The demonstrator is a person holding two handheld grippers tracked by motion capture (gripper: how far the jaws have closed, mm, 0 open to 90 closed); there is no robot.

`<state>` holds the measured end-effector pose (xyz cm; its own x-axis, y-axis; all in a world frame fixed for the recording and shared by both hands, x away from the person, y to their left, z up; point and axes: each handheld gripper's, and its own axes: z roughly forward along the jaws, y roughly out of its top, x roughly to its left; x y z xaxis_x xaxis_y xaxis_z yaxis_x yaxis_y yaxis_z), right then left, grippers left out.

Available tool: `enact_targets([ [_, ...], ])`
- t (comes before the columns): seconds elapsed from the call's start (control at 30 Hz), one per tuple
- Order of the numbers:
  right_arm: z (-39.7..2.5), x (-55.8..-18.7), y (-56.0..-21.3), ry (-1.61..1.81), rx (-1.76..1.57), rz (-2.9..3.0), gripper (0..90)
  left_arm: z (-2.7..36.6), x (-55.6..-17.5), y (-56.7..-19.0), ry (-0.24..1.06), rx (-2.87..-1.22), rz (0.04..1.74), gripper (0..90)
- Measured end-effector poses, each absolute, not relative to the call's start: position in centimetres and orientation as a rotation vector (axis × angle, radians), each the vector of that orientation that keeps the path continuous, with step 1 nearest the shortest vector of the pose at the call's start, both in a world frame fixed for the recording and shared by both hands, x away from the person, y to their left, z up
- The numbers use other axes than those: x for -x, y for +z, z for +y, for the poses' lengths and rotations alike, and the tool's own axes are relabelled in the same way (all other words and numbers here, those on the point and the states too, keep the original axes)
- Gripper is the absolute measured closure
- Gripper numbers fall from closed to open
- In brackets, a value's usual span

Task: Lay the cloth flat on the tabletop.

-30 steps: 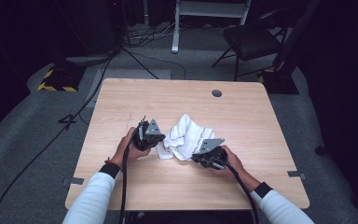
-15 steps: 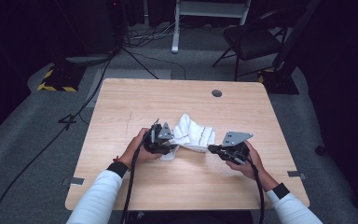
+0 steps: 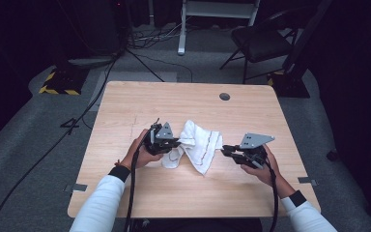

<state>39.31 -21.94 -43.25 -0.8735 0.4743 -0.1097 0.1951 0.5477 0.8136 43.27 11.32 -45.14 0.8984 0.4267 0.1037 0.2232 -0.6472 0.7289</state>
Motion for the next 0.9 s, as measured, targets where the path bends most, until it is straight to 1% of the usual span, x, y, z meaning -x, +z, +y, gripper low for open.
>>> enact_targets([
  [0.03, -21.5, -39.2, -43.6, 1.234, -0.543, 2.481, 68.6, 11.2, -43.3, -45.2, 0.350, -2.300, 0.461, 82.3],
  [0.07, -20.6, -39.2, -44.4, 1.244, -0.522, 2.516, 60.0, 11.2, -43.3, -45.2, 0.338, -2.292, 0.465, 82.4],
  [0.13, -20.0, -39.2, -44.8, 1.230, -0.516, 2.534, 58.3, 11.3, -43.3, -45.3, 0.326, -2.285, 0.472, 82.4],
  [0.17, -18.8, -39.2, -45.6, 1.218, -0.478, 2.574, 53.1, 11.3, -43.3, -45.4, 0.327, -2.289, 0.472, 82.3],
  [0.2, -18.8, -39.2, -45.6, 1.218, -0.478, 2.574, 53.1, 11.3, -43.3, -45.5, 0.324, -2.285, 0.475, 82.3],
  [0.23, -17.5, -39.2, -46.4, 1.197, -0.462, 2.600, 49.7, 11.3, -43.3, -45.6, 0.316, -2.290, 0.480, 82.2],
  [0.3, -17.0, -39.2, -46.8, 1.189, -0.452, 2.617, 48.4, 11.4, -43.4, -45.8, 0.312, -2.294, 0.483, 82.1],
  [0.37, -16.0, -39.3, -47.5, 1.152, -0.437, 2.638, 43.4, 11.5, -43.4, -45.9, 0.304, -2.292, 0.493, 82.0],
  [0.5, -14.8, -39.5, -48.6, 1.112, -0.448, 2.658, 43.2, 11.9, -43.6, -46.0, 0.279, -2.280, 0.506, 81.4],
  [0.53, -14.6, -39.5, -48.8, 1.105, -0.441, 2.664, 43.8, 12.0, -43.6, -46.0, 0.276, -2.278, 0.509, 81.4],
  [0.6, -14.2, -39.6, -49.2, 1.066, -0.435, 2.666, 48.3, 12.2, -43.7, -46.1, 0.271, -2.276, 0.508, 80.8],
  [0.63, -14.2, -39.6, -49.3, 1.074, -0.435, 2.664, 54.2, 12.3, -43.7, -46.1, 0.277, -2.282, 0.509, 80.8],
  [0.67, -14.1, -39.7, -49.3, 1.081, -0.439, 2.660, 57.8, 12.4, -43.7, -46.1, 0.279, -2.282, 0.515, 80.8],
  [0.73, -14.2, -39.6, -49.3, 1.065, -0.431, 2.650, 69.9, 12.8, -43.8, -46.1, 0.274, -2.276, 0.530, 80.6],
  [0.77, -14.3, -39.6, -49.2, 1.038, -0.427, 2.635, 80.4, 13.0, -43.9, -46.1, 0.278, -2.282, 0.524, 80.3],
  [0.8, -14.3, -39.6, -49.2, 1.038, -0.427, 2.635, 80.4, 13.2, -43.9, -46.1, 0.281, -2.282, 0.530, 80.3],
  [0.83, -14.5, -39.6, -49.2, 1.027, -0.430, 2.631, 83.0, 13.3, -43.9, -46.1, 0.289, -2.278, 0.534, 80.2],
  [0.9, -15.2, -39.6, -48.9, 0.991, -0.420, 2.644, 84.9, 13.9, -44.0, -46.0, 0.312, -2.288, 0.554, 80.9],
])
